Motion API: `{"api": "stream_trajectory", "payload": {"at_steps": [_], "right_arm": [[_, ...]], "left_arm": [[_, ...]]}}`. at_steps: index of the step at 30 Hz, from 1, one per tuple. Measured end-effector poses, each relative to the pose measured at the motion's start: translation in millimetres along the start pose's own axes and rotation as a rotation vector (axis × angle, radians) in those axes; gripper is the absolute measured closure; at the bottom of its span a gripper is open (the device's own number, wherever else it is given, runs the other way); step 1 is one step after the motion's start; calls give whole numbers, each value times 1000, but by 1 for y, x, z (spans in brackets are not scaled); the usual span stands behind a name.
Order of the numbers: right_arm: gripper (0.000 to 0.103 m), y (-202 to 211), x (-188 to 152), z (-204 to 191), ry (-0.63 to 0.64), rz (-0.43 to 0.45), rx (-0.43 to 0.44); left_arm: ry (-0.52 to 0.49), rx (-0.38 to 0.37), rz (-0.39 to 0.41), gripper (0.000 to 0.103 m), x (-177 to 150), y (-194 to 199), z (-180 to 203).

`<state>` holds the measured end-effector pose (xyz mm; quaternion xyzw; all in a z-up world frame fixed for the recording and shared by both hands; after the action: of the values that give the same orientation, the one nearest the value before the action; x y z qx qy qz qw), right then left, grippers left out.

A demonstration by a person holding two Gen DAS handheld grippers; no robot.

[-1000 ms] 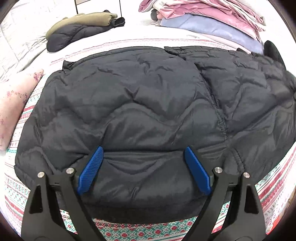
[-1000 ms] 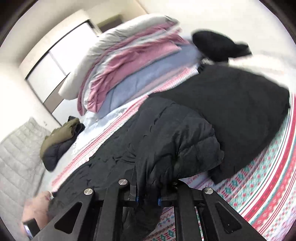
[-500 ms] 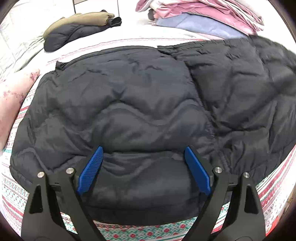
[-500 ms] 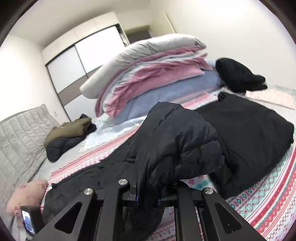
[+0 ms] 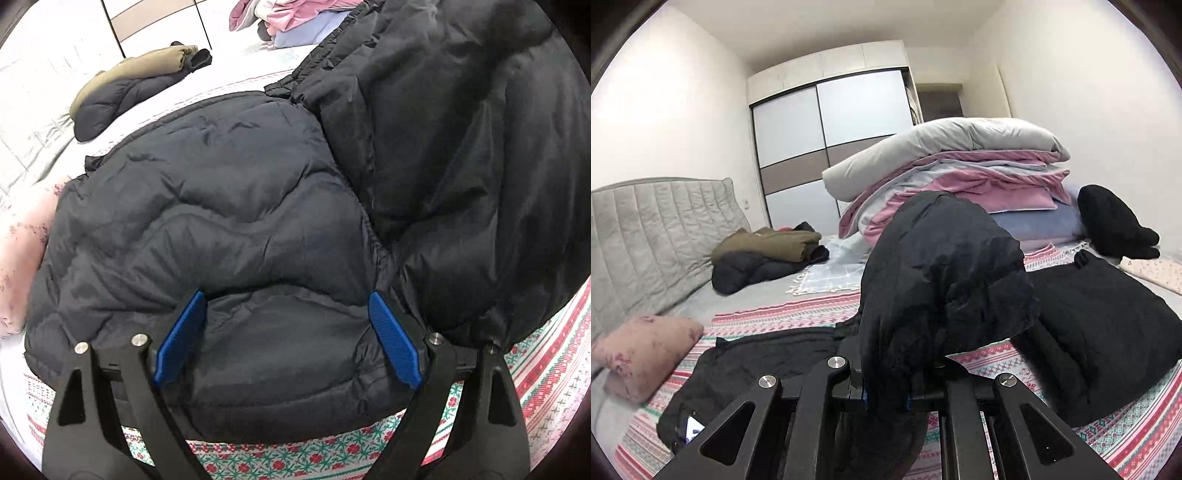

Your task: Fold large clothes

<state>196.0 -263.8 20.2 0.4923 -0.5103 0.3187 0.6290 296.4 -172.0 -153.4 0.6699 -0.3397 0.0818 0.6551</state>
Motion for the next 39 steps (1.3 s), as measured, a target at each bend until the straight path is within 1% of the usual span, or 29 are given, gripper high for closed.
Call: {"api": "stream_trajectory", "payload": {"at_steps": [2,6,7,9,11,13,14,15,16,17,20,22,24,27,28,30,32,35,37,39], "right_arm": [[91,-1,-1,2,-11,-1,3],[91,-2,-1,8,-18,-1,5],[91,-2,-1,10,-25,-3,4],[91,-3,-2,13,-42,-8,0],[91,-3,-1,15,-53,-10,-1],[91,-3,0,18,-66,-10,1],[91,-3,0,18,-68,-9,1],[90,-3,0,19,-70,-8,-1],[90,-3,0,19,-70,-7,-4],[90,-3,0,19,-65,-8,-8],[90,-3,0,17,-52,-7,-15],[90,-2,0,16,-55,-4,-4],[90,-1,0,11,-45,1,10],[91,-3,-1,0,2,-2,37],[91,-3,-2,-4,17,0,38],[91,-2,-2,-10,47,9,32],[91,-1,-2,-10,45,16,37],[90,-1,-2,-5,25,15,35],[91,-2,-1,-4,21,13,30],[91,-1,-2,-4,22,14,29]], "left_arm": [[15,-37,-8,13,4,2,-3],[83,-153,-26,13,15,9,-17],[102,-166,-28,13,20,10,-24],[149,-157,-19,13,33,13,-42],[194,-117,11,13,53,16,-60],[198,-76,19,13,77,14,-69],[181,-53,22,13,94,10,-70],[162,-40,18,13,105,6,-67],[123,-29,1,13,121,-5,-60],[83,-27,-31,13,134,-19,-51],[-20,-30,-130,13,155,-58,-26],[-48,-13,-175,13,159,-80,-16],[-84,29,-215,13,159,-100,-7],[-139,82,-189,13,158,-102,4],[-149,86,-185,13,158,-101,5],[-145,61,-190,13,158,-99,2],[-93,15,-195,13,158,-89,-11],[38,-53,-160,13,153,-59,-50],[151,-104,-130,13,138,-31,-87],[278,-165,-120,13,114,-6,-122]]}}
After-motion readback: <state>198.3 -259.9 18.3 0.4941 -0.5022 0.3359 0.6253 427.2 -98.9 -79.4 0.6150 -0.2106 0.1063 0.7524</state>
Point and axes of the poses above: each gripper's, at about its wrist camera, not at the fingertips, and y roughly against the way its jaws point, z to its right, x to its top, the point moved 6 cm from there along -y, roughly the way its jaws point, and after that the axes turned 3 degrees about y, right-handed, at the moved point
